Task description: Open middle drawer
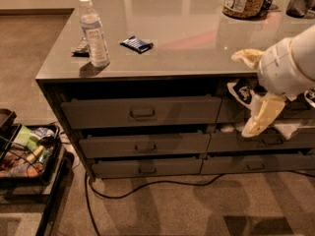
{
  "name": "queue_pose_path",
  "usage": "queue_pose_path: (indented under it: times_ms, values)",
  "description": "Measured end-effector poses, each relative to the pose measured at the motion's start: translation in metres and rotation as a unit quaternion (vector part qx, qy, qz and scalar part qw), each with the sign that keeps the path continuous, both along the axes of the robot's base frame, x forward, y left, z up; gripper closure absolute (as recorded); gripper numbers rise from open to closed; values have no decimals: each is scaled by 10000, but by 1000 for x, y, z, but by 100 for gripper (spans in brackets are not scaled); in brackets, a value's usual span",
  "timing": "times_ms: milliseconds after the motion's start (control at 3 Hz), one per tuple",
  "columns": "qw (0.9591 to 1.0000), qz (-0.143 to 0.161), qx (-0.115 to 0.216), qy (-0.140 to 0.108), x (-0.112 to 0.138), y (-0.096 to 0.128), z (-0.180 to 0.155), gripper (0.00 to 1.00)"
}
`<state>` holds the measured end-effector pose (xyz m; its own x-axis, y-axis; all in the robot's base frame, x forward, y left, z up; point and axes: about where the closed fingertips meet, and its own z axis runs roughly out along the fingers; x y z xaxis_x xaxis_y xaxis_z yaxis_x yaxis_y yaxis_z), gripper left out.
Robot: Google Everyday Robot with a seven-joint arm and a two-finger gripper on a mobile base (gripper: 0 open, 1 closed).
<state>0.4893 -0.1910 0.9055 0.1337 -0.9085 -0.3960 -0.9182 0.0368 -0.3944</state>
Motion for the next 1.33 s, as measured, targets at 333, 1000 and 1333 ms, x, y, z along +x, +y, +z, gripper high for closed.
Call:
queue_pose_path:
  times_ms: [333, 1000, 1333]
  values:
    - [9986, -79, 483, 186, 1, 16, -60, 0]
    - [9972, -184, 693, 219, 10, 38, -116, 0]
    - [9948, -160, 871, 513, 4, 47, -153, 0]
